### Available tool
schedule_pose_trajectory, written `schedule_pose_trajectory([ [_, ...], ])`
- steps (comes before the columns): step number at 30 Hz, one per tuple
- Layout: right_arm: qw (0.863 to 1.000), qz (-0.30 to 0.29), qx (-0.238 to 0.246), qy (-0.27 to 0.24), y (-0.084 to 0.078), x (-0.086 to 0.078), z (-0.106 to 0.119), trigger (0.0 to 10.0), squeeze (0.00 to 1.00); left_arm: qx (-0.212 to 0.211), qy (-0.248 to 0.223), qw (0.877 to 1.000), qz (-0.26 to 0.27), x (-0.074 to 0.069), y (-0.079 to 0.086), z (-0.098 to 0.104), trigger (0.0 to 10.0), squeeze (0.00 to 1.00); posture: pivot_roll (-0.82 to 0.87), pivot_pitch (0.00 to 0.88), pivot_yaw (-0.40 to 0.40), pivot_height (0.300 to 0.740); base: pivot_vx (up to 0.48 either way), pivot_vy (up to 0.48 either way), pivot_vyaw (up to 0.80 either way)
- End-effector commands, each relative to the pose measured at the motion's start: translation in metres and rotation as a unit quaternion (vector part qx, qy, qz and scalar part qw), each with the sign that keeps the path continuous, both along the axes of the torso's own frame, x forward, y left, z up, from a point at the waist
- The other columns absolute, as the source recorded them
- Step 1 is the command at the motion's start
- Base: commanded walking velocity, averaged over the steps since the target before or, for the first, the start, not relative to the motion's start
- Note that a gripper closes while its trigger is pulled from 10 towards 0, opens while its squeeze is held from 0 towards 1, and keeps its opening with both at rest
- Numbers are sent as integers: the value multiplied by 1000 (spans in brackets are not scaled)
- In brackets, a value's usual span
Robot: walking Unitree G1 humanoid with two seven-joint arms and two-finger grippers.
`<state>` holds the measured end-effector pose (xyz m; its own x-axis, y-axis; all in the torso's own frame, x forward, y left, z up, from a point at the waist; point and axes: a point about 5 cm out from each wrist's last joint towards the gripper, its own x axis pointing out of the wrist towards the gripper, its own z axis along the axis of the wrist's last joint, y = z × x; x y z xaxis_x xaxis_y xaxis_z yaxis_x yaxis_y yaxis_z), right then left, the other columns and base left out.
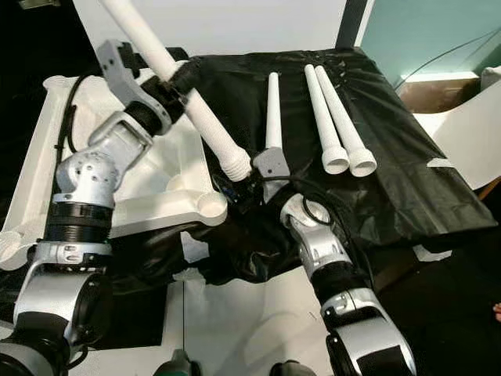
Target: Building children table
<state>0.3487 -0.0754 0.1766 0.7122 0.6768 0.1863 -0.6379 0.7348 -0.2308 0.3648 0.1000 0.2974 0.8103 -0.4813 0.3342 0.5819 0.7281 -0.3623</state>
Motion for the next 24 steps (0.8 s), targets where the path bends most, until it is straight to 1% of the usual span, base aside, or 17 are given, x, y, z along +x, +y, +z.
schedule_pose_trajectory([
  [1, 1000, 0, -5, 5, 3, 3, 6, 10000, 0, 29, -80, 995, -57, -12, -14, 8, 10000, 0, 102, 59, 20, 740, 0, 0, 0],
  [2, 1000, 0, -5, 5, 3, 3, 6, 10000, 0, 29, -80, 995, -57, -12, -14, 8, 10000, 0, 102, 59, 20, 740, 0, 0, 0],
  [3, 1000, -3, -11, 9, 5, 6, 9, 10000, 0, 34, -87, 994, -49, -15, -18, 8, 10000, 0, 102, 57, 19, 740, 0, 0, 0],
  [6, 1000, -4, -13, 14, 6, 6, 11, 10000, 0, 36, -91, 994, -45, -17, -20, 8, 10000, 0, 102, 57, 19, 740, 0, 0, 0],
  [8, 1000, -5, -14, 19, 10, 9, 15, 10000, 0, 45, -98, 993, -40, -21, -26, 7, 10000, 0, 108, 49, 18, 740, 0, 0, 0],
  [10, 999, -1, -20, 30, 15, 12, 19, 10000, 0, 65, -114, 991, -34, -27, -35, 4, 10000, 0, 111, 42, 20, 740, 0, 0, 0],
  [14, 999, -6, -33, 37, 20, 17, 25, 10000, 0, 85, -126, 988, -26, -32, -47, 1, 10000, 0, 116, 31, 17, 740, 0, 0, 0],
  [17, 999, -10, -42, 28, 26, 19, 30, 10000, 0, 101, -134, 986, -10, -35, -58, -2, 10000, 0, 121, 21, 13, 740, 0, 0, 0],
  [19, 999, -10, -44, 26, 27, 19, 32, 10000, 0, 105, -135, 985, -6, -36, -60, -3, 10000, 0, 121, 21, 13, 740, 0, 0, 0],
  [20, 998, -6, -54, 15, 33, 18, 35, 10000, 0, 109, -135, 985, -4, -37, -66, -4, 10000, 0, 125, 17, 13, 740, 0, 0, 0],
  [24, 998, 5, -64, 0, 39, 15, 37, 10000, 0, 112, -135, 984, -3, -40, -72, -6, 10000, 0, 129, 12, 10, 740, 0, 0, 0],
])
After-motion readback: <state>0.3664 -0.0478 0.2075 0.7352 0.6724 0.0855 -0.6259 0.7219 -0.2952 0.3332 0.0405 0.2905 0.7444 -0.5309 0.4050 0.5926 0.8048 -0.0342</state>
